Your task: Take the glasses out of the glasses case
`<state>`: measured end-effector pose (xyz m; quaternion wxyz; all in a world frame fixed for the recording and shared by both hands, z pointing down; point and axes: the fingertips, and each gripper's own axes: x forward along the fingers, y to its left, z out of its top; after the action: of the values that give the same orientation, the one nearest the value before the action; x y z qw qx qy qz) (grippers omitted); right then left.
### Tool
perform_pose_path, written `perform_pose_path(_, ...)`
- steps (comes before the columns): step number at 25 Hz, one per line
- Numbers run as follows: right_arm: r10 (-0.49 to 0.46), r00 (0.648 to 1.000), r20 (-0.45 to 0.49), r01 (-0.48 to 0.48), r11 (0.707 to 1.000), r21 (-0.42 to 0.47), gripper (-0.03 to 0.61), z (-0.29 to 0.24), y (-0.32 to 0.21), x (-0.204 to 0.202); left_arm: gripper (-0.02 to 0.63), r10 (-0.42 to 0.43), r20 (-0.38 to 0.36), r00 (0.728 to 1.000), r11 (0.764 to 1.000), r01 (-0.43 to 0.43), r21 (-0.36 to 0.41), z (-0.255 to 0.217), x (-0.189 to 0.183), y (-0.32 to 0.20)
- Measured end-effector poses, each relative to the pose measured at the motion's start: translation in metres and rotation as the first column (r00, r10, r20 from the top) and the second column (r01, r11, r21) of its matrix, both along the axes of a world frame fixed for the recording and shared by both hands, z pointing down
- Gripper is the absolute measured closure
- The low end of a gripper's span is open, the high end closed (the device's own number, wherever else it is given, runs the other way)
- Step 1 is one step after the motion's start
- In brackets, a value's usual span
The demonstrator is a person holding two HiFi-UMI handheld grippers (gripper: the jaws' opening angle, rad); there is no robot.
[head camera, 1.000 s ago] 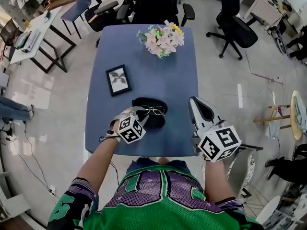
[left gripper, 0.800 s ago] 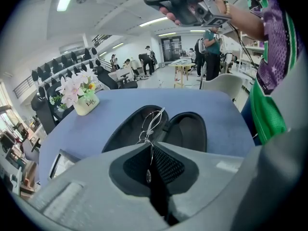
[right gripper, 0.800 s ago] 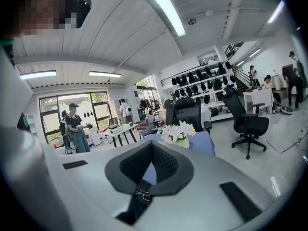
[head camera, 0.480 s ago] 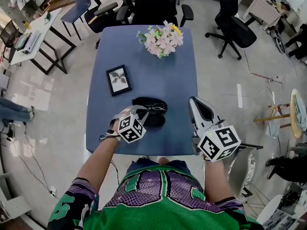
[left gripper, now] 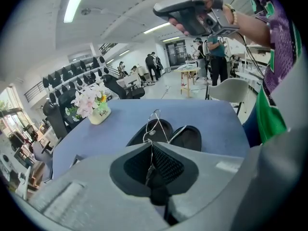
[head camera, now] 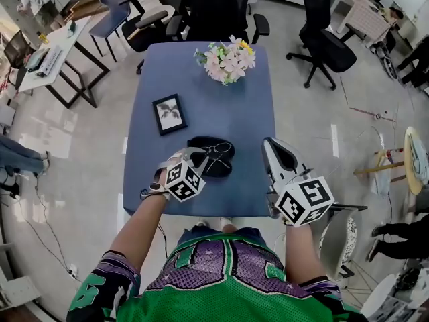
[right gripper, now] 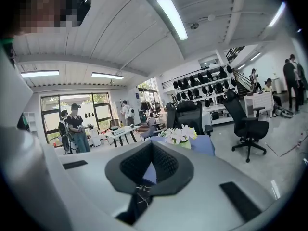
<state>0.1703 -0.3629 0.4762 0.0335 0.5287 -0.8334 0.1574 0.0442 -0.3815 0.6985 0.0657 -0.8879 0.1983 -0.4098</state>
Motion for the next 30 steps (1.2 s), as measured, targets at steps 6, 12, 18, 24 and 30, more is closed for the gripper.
perform_pose_path(6,0.005,1.0,-0.001,-0.005,1.0,0.025,0.577,-0.01,0.015,-0.005,0.592,-0.086,-0.09,0.992,0.996,0.085,-0.018,-0.018,-0.006,0.003)
perform_pose_path(12,0.021,1.0,0.0,-0.021,0.998,0.054,0.577,-0.025,0.027,-0.006,0.592,-0.143,-0.162,0.976,0.99,0.143,-0.011,-0.041,-0.012,0.012)
perform_pose_path(18,0.027,1.0,-0.003,-0.027,0.997,0.079,0.577,-0.036,0.039,-0.012,0.592,-0.195,-0.258,0.946,0.981,0.191,-0.04,-0.063,-0.018,0.017)
perform_pose_path(24,0.033,0.999,-0.007,-0.032,0.995,0.098,0.577,-0.045,0.052,-0.019,0.592,-0.24,-0.352,0.905,0.971,0.229,-0.072,-0.088,-0.028,0.025)
perform_pose_path(30,0.03,0.999,-0.016,-0.028,0.993,0.115,0.577,-0.055,0.064,-0.038,0.592,-0.281,-0.456,0.844,0.958,0.277,-0.078,-0.124,-0.044,0.037)
